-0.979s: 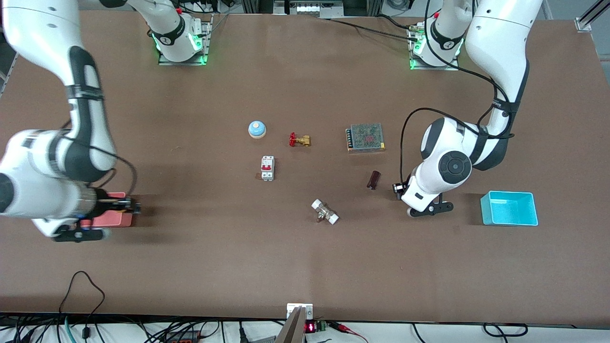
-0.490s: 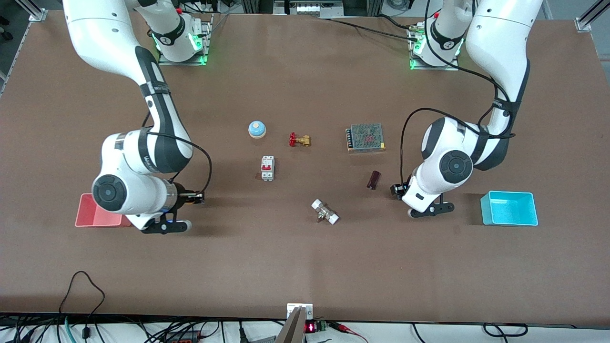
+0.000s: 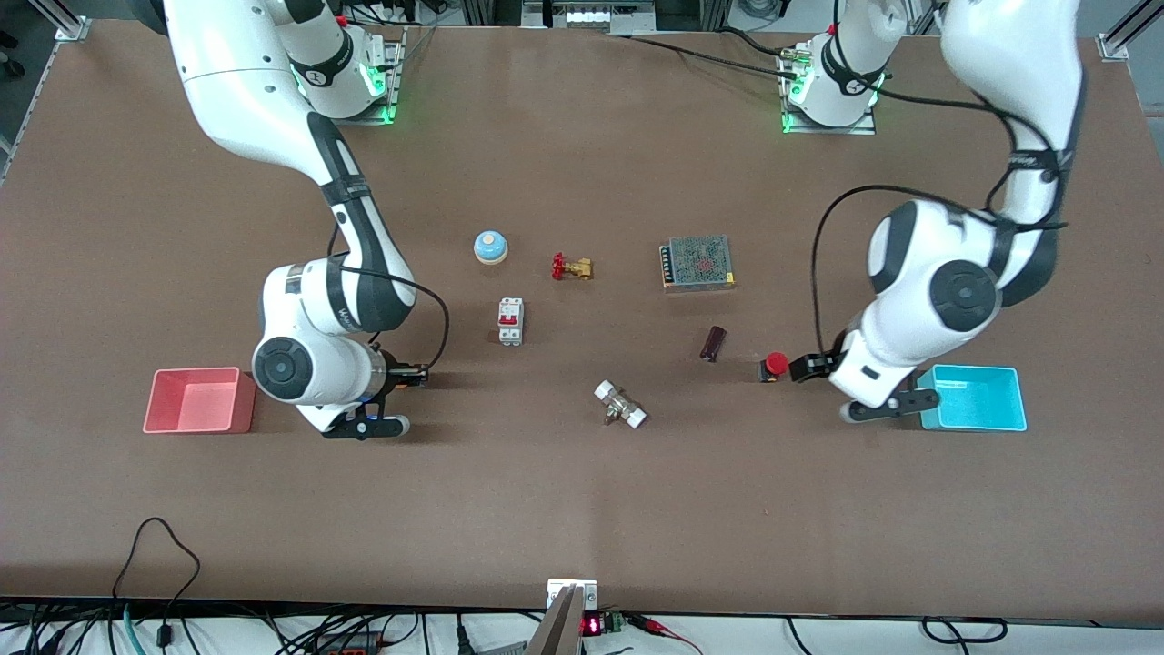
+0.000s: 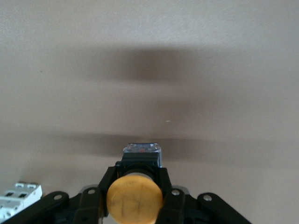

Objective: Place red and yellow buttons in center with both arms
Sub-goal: 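Set both buttons on the table and open both grippers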

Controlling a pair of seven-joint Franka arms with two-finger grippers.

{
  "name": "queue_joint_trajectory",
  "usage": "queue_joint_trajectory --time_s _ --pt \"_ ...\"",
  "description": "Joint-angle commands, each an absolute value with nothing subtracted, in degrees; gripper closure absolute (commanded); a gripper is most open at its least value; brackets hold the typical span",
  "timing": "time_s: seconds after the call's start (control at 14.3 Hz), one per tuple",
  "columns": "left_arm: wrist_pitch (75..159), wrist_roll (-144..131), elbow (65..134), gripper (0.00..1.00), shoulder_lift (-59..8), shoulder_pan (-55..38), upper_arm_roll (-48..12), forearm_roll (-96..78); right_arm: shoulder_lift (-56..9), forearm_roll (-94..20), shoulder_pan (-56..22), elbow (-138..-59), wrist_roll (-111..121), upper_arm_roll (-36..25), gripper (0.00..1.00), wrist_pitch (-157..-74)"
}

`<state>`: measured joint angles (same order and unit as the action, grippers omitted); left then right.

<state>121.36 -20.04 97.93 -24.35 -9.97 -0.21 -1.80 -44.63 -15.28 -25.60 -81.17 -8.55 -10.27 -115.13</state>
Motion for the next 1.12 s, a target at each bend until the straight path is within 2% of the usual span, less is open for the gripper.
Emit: queue_joint_trajectory --time_s 0.0,0.07,0.14,0.21,0.28,0.35,0.7,1.05 --pt "118.2 -16.1 99.1 0.00 -19.4 -8.0 -0.3 -1.4 -44.2 -15.6 -27.0 -83.5 -10.3 -10.8 0.85 -117.8" --pt "117.2 -15.0 99.1 0.00 -18.2 -7.2 -0.3 -0.9 -44.2 -15.6 -27.0 -84.1 -10.3 -10.8 0.85 -118.6" --pt "116.3 -13.6 99.1 0.00 -16.8 -6.9 -0.3 0.9 -44.2 -15.6 -27.1 -84.5 -10.3 -10.8 0.80 -119.2" --pt "114.6 -12.8 99.1 0.00 -15.6 -6.5 -0.4 2.7 -44.2 -15.7 -27.1 -84.6 -10.4 -10.8 0.56 -119.3" --pt "113.6 -12.1 99.1 0.00 -14.3 -6.2 -0.4 3.5 -44.1 -15.7 -27.1 -84.6 -12.1 -10.8 0.26 -119.3" --pt "112.7 -10.6 99.1 0.00 -13.1 -5.2 -0.4 3.5 -44.0 -15.6 -27.1 -84.5 -13.3 -10.8 0.00 -119.3" --pt "107.7 -5.5 99.1 0.00 -7.7 -3.4 -0.7 3.5 -40.5 -15.7 -27.2 -84.2 -14.5 -11.2 0.00 -117.4" --pt "103.5 -5.1 98.9 0.00 -2.9 -3.3 -0.8 3.4 -32.3 -15.6 -26.8 -83.4 -14.3 -15.3 0.00 -107.3"
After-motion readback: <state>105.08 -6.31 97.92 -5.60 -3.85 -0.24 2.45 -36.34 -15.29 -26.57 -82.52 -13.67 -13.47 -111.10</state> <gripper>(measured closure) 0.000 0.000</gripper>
